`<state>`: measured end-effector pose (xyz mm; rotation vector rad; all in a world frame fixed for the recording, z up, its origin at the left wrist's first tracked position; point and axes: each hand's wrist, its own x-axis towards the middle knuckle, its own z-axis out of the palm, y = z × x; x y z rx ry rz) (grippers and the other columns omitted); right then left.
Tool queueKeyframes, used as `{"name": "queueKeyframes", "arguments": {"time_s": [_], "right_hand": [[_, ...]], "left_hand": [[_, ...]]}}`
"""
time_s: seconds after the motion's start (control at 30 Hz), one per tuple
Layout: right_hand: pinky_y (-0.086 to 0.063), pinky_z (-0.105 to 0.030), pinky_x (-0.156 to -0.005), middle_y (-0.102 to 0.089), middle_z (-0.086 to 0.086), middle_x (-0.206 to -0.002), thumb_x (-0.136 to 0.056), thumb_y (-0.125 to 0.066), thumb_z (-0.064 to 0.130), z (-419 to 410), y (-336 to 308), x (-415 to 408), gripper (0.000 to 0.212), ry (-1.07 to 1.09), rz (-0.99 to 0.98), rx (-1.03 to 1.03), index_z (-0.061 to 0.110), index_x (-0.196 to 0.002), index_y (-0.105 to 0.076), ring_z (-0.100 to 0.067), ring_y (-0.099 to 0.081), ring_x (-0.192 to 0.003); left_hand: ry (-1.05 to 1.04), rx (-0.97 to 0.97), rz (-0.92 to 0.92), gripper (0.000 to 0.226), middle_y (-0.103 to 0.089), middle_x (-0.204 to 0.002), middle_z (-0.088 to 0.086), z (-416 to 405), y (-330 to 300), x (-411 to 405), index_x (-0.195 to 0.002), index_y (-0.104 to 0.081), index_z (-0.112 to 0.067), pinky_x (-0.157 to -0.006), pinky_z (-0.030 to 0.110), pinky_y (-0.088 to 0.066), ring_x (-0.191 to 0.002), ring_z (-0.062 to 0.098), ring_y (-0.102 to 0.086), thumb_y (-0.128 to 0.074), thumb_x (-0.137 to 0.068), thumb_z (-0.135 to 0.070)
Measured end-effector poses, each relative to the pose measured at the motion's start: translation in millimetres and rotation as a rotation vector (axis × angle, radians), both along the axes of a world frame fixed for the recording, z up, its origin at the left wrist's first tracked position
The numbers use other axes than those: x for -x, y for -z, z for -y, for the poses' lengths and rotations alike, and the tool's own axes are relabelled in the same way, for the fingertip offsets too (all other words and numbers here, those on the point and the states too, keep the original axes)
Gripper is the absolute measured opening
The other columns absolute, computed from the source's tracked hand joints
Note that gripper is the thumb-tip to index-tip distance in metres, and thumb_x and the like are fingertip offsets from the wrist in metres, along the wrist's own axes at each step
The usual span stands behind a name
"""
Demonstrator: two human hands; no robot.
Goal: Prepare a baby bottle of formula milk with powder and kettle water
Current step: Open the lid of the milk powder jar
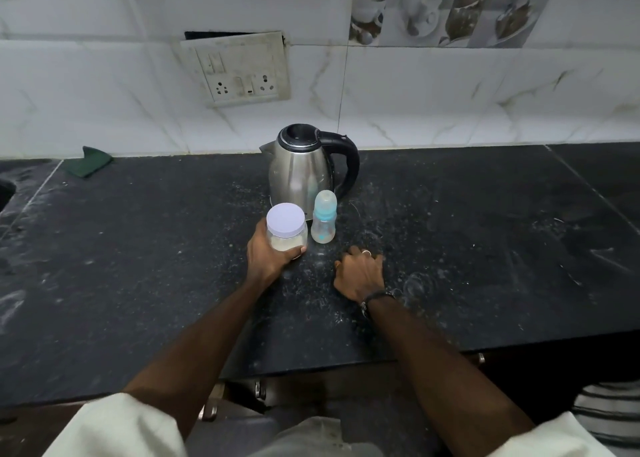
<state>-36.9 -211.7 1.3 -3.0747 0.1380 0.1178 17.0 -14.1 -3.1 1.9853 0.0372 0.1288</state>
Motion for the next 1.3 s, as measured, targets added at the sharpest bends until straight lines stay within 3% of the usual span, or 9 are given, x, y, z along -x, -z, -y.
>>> {"name": "queueKeyframes", "arguments": {"time_s": [0.23,0.3,0.53,0.7,0.87,0.97,1.03,1.17,1.3], "right_hand": [[-0.038,-0.053,-0.098,-0.060,-0.007,-0.125,-0.096,-0.048,0.038,-2,2,4,0.037,0.023,0.041,-0.006,0.012,-0.112,-0.069,-0.031,-0.057,-0.114],[-0.038,-0.054,-0.098,-0.060,-0.007,-0.125,-0.095,-0.049,0.037,-3,3,5,0.036,0.032,0.040,-0.011,0.012,-0.112,-0.069,-0.031,-0.057,-0.114],[-0.043,-0.051,-0.096,-0.058,-0.008,-0.127,-0.095,-0.048,0.036,-5,8,7,0.037,0.042,0.051,-0.040,0.011,-0.115,-0.067,-0.032,-0.056,-0.114],[-0.044,-0.051,-0.094,-0.058,-0.009,-0.125,-0.095,-0.049,0.036,-6,8,5,0.037,0.043,0.040,-0.027,0.011,-0.114,-0.067,-0.032,-0.056,-0.113],[-0.044,-0.051,-0.093,-0.058,-0.009,-0.124,-0.095,-0.049,0.037,-4,9,5,0.037,0.032,0.029,-0.013,0.011,-0.114,-0.067,-0.033,-0.056,-0.111],[-0.044,-0.051,-0.092,-0.058,-0.009,-0.124,-0.095,-0.048,0.037,-3,8,6,0.037,0.021,0.025,-0.005,0.011,-0.114,-0.066,-0.032,-0.056,-0.111],[-0.042,-0.052,-0.094,-0.058,-0.009,-0.125,-0.095,-0.048,0.039,-3,4,5,0.038,0.021,-0.007,-0.001,0.011,-0.114,-0.067,-0.032,-0.056,-0.112],[-0.032,-0.059,-0.101,-0.061,-0.010,-0.122,-0.093,-0.050,0.044,-11,-21,0,0.038,0.045,-0.121,-0.008,0.013,-0.109,-0.066,-0.032,-0.057,-0.114],[-0.047,-0.048,-0.089,-0.063,-0.014,-0.114,-0.093,-0.053,0.045,-40,-66,4,0.039,-0.037,0.038,-0.107,0.011,-0.109,-0.062,-0.035,-0.062,-0.105]], "left_hand": [[0.059,0.013,0.029,0.096,-0.056,-0.120,-0.030,-17,5,40,-0.135,-0.050,-0.029,-0.084,-0.004,-0.038,-0.105,-0.021,-0.052,-0.097,-0.052,-0.035],[0.070,0.009,0.037,0.097,-0.053,-0.118,-0.038,-22,5,52,-0.136,-0.050,-0.031,-0.084,-0.005,-0.037,-0.107,-0.027,-0.049,-0.095,-0.051,-0.041],[0.106,-0.039,0.093,0.090,-0.053,-0.123,-0.045,-33,5,94,-0.128,-0.046,-0.058,-0.093,0.001,-0.040,-0.117,-0.016,-0.052,-0.094,-0.052,-0.048],[0.115,-0.043,0.065,0.095,-0.061,-0.129,-0.025,-40,10,115,-0.135,-0.051,-0.037,-0.097,0.010,-0.045,-0.120,-0.008,-0.055,-0.094,-0.052,-0.051],[0.127,-0.057,0.058,0.099,-0.059,-0.129,-0.021,-46,11,132,-0.137,-0.052,-0.026,-0.096,0.002,-0.039,-0.118,-0.019,-0.049,-0.092,-0.051,-0.052],[0.122,-0.058,0.050,0.100,-0.063,-0.131,-0.012,-49,10,139,-0.137,-0.054,-0.021,-0.099,0.010,-0.043,-0.119,-0.008,-0.054,-0.093,-0.050,-0.049],[0.125,-0.063,0.050,0.100,-0.063,-0.132,-0.011,-51,10,143,-0.137,-0.054,-0.021,-0.100,0.012,-0.044,-0.121,0.000,-0.056,-0.094,-0.050,-0.047],[0.136,-0.054,0.059,0.099,-0.059,-0.131,-0.019,-54,9,150,-0.138,-0.049,-0.032,-0.098,0.005,-0.041,-0.120,-0.008,-0.053,-0.093,-0.051,-0.050],[0.120,-0.054,0.058,0.100,-0.060,-0.131,-0.017,-54,11,151,-0.138,-0.051,-0.029,-0.100,0.011,-0.044,-0.121,-0.004,-0.055,-0.092,-0.051,-0.053]]}}
